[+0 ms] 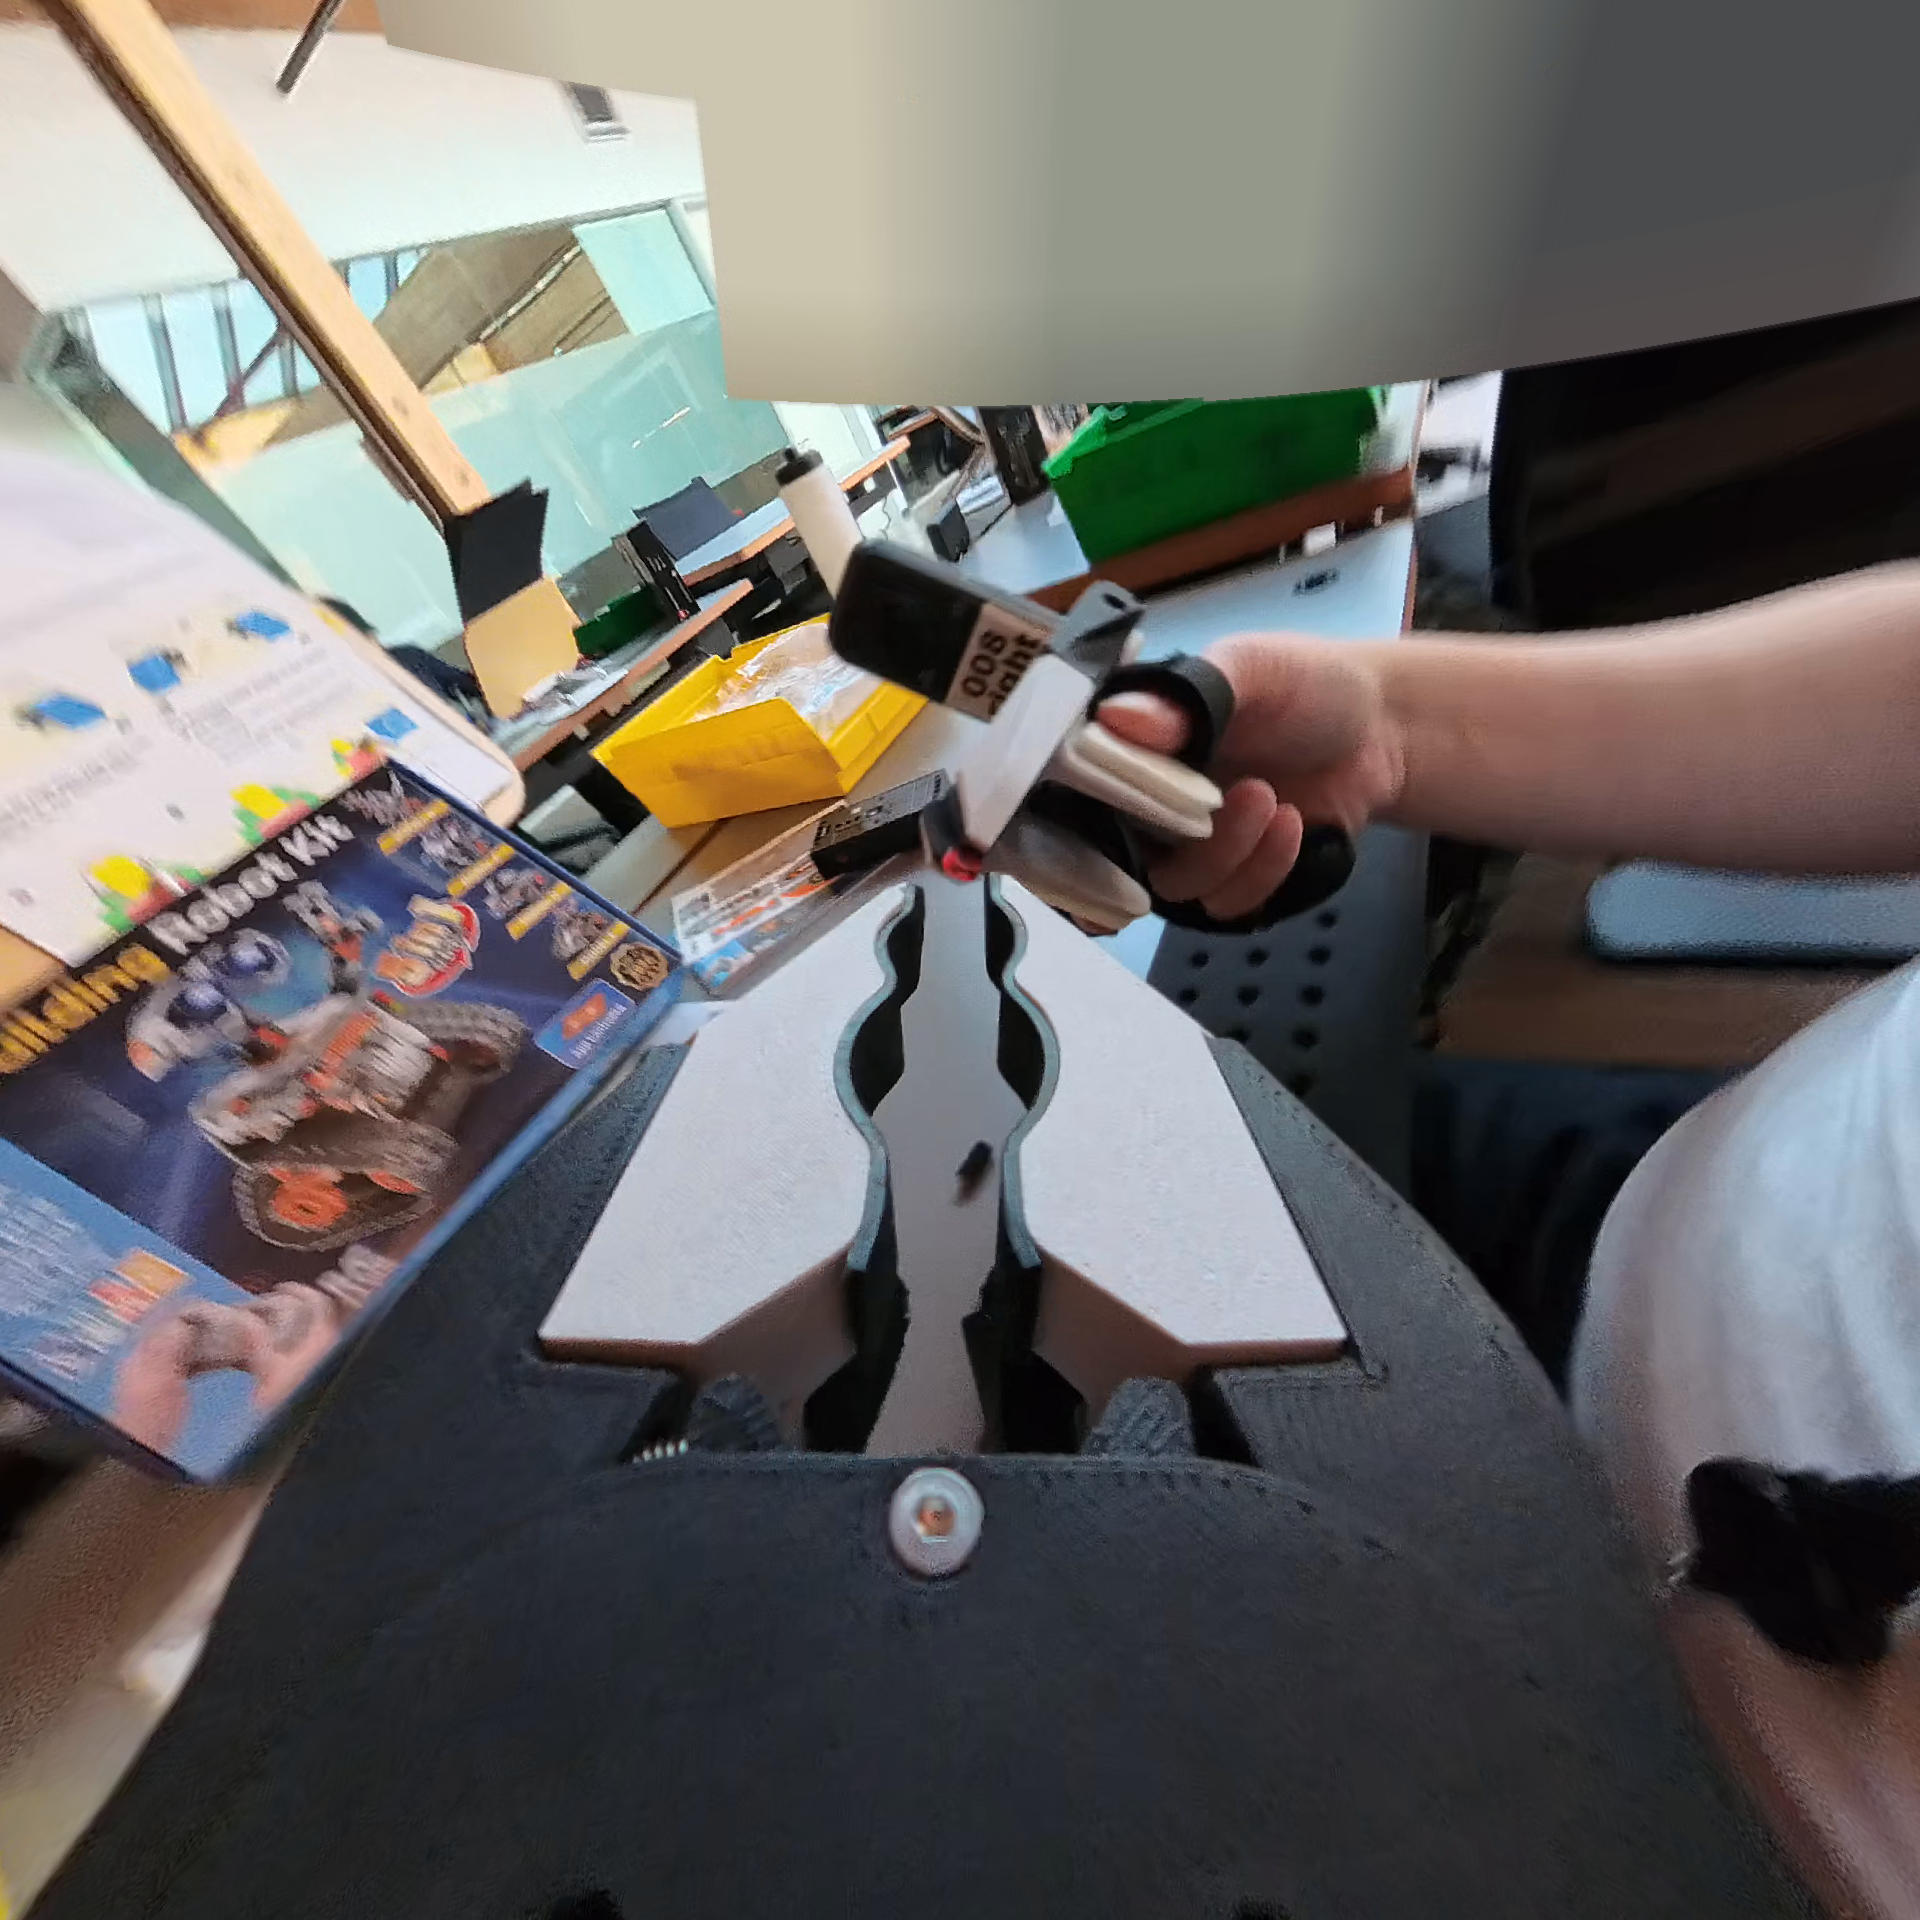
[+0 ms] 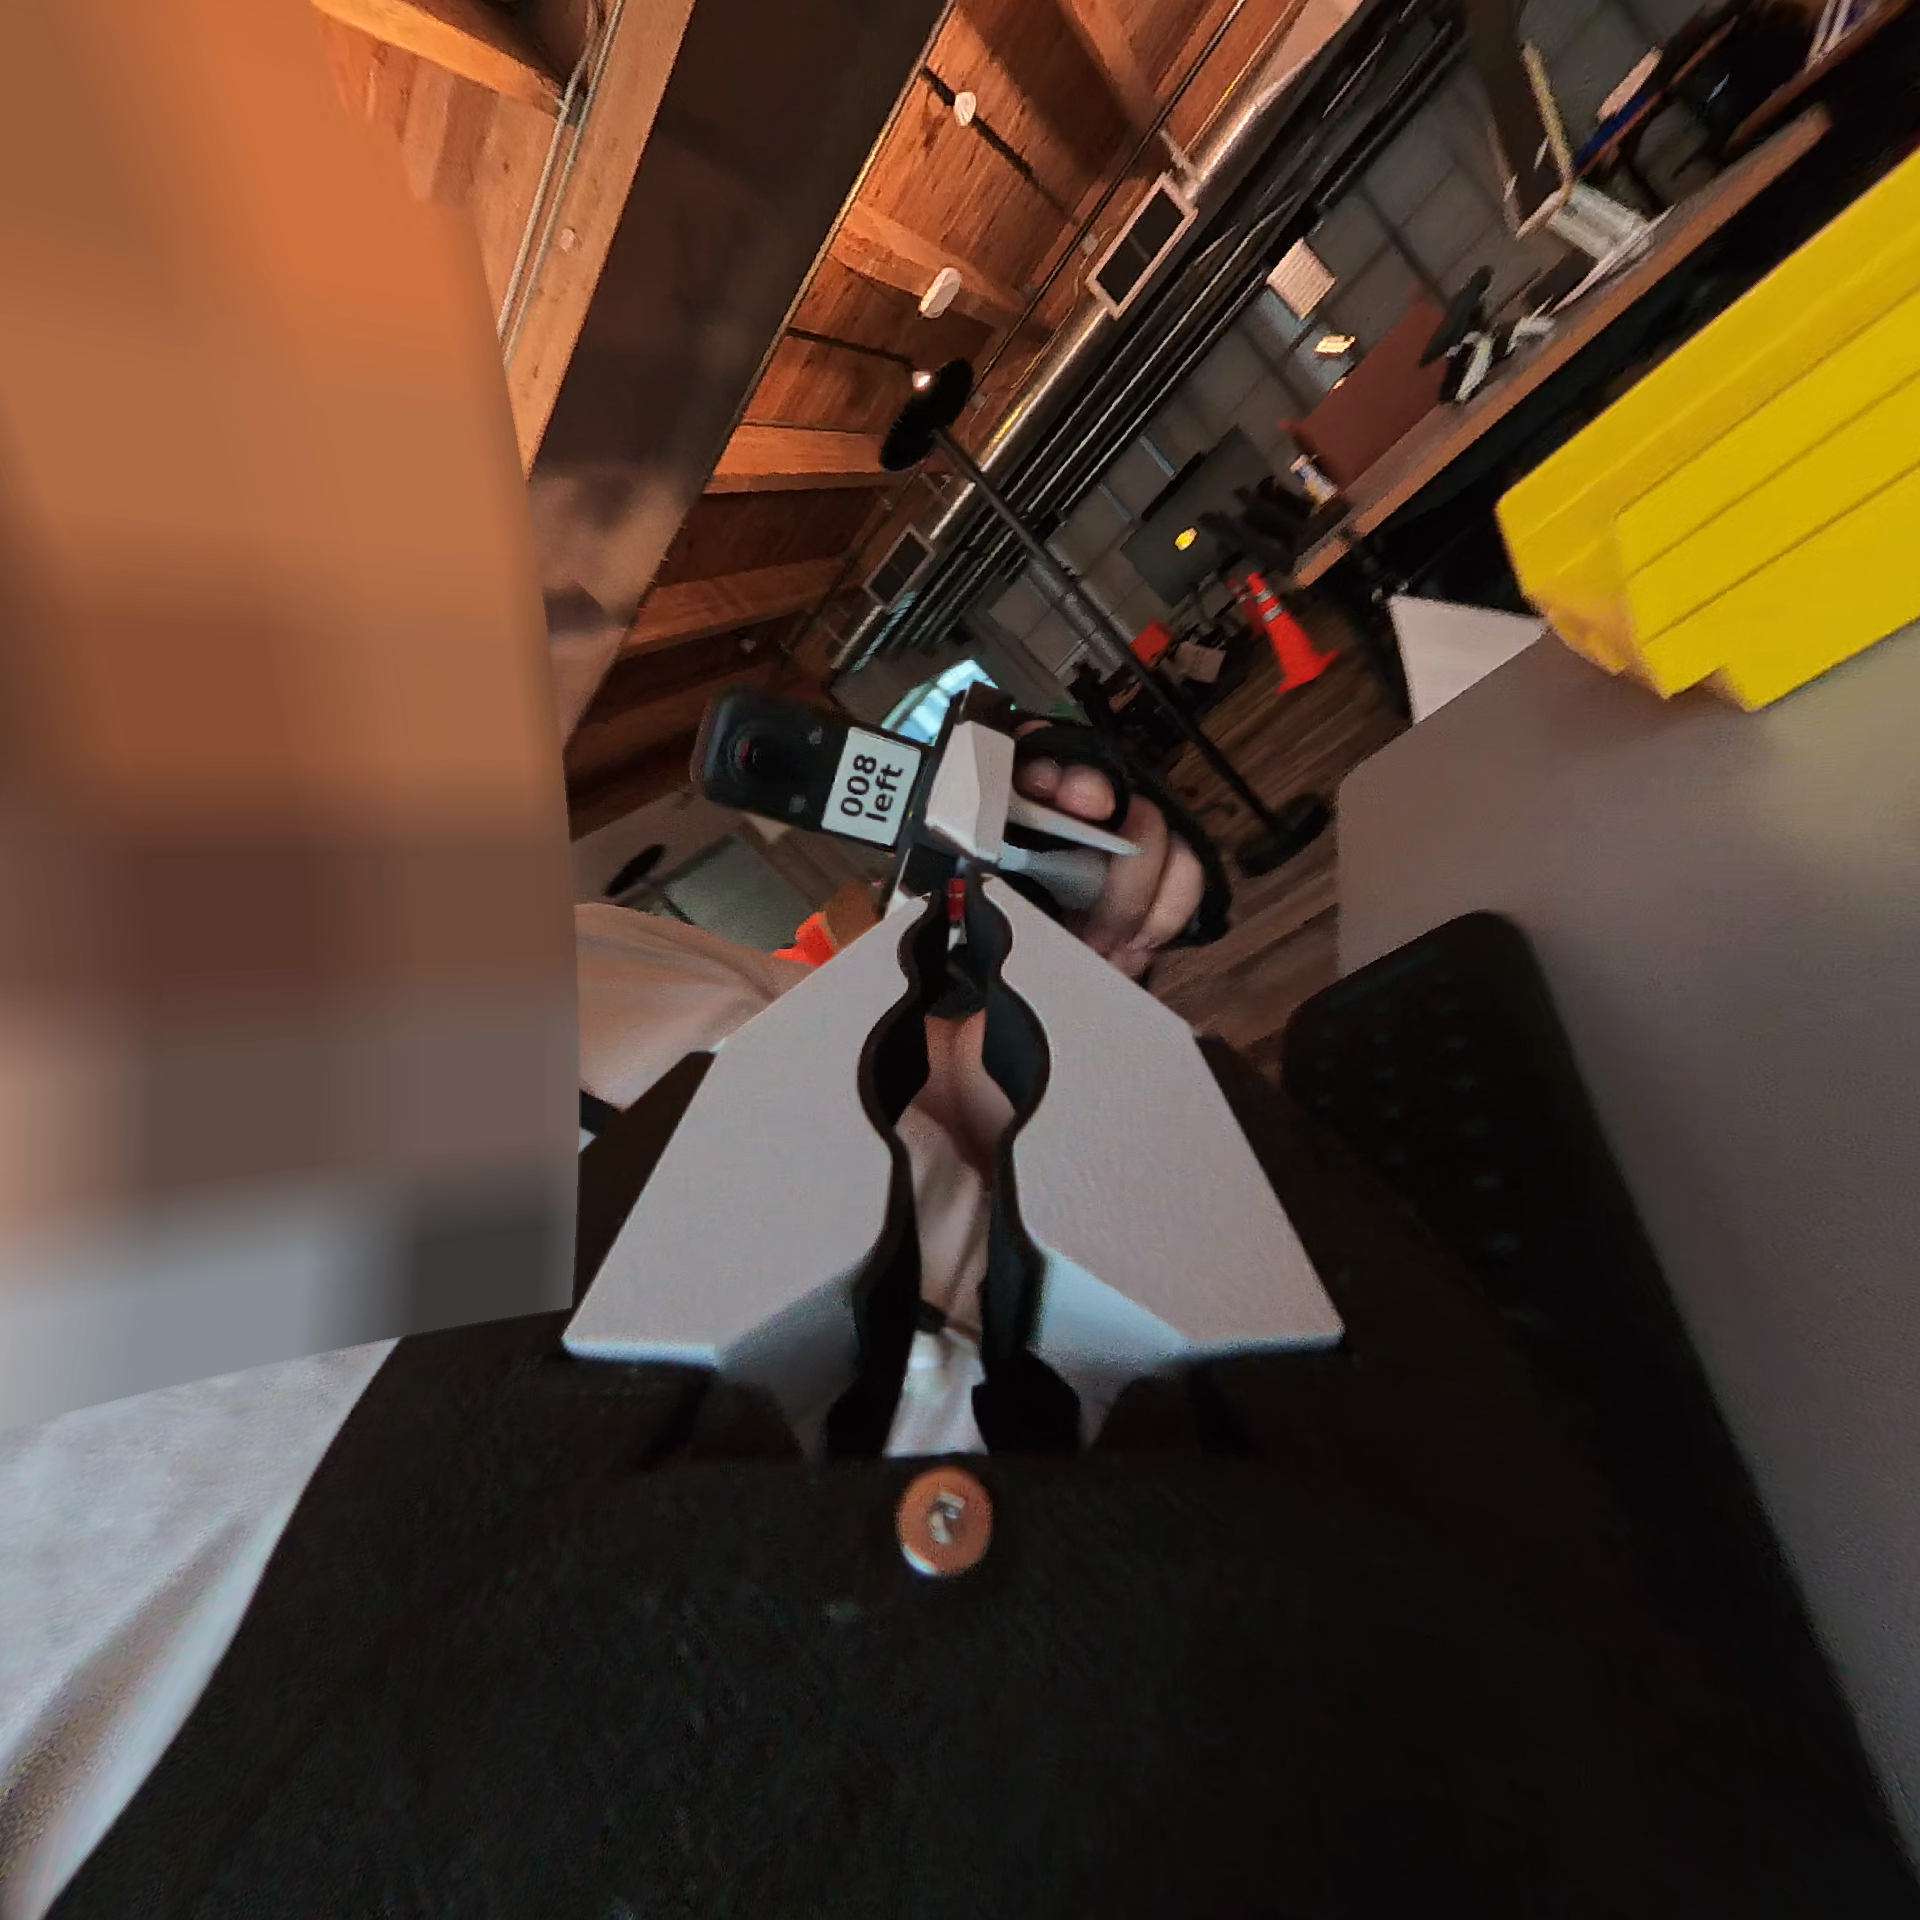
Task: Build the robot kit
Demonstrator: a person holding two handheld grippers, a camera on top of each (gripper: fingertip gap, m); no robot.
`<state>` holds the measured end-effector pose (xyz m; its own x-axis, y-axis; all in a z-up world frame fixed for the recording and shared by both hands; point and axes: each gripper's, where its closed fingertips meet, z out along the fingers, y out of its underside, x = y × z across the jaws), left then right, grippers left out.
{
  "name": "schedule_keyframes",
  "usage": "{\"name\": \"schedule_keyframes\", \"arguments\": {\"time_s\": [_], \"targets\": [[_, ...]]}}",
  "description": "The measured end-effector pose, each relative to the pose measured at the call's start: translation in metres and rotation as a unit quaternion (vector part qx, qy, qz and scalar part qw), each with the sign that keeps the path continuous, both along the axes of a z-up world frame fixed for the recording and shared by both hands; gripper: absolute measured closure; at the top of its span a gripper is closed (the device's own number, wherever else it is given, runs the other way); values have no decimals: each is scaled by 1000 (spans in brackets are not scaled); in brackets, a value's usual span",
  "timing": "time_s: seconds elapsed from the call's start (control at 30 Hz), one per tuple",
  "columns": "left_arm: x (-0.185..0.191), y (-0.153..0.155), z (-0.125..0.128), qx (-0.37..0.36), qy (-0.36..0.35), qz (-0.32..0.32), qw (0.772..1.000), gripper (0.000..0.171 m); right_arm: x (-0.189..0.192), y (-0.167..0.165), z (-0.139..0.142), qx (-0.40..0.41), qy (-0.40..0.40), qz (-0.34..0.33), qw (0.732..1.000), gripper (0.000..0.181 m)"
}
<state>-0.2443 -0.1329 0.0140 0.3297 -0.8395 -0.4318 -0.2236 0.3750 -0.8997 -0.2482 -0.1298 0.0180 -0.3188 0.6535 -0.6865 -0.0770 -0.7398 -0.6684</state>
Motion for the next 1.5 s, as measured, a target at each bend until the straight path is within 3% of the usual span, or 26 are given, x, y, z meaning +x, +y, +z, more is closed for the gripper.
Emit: {"name": "schedule_keyframes", "arguments": {"time_s": [0.1,0.17,0.2,0.23,0.3,0.37,0.4,0.5,0.63,0.73,1.07,1.5], "targets": [[-2,6,5,-161,-86,-26,983,160,4,8,3,141,-31,-90,985,179],[2,-4,8,-298,-136,-107,939,142,9,10,10,289,-60,-170,940,179],[3,-9,12,-340,-154,-149,916,142,10,5,15,364,-70,-191,909,179],[1,-9,15,-347,-164,-166,908,143,10,-1,17,427,-89,-197,878,178],[-6,3,10,-263,-141,-117,947,142,8,-9,18,508,-121,-191,831,179],[-9,8,9,-119,-83,-58,988,141,6,-12,21,535,-134,-176,816,179],[-8,7,9,-50,-50,-42,997,141,6,-15,23,539,-130,-162,816,179],[-4,2,15,119,27,-11,993,144,4,-18,31,564,-127,-140,804,179],[3,-4,19,232,86,-10,969,135,0,-17,26,642,-170,-121,738,179],[4,-4,19,276,112,-6,955,135,-6,-21,16,680,-197,-92,701,179],[4,-8,21,344,149,5,927,134,-17,-30,11,712,-216,-47,666,179],[7,-18,24,404,193,-2,894,134,-16,-39,12,686,-227,52,689,179]]}}
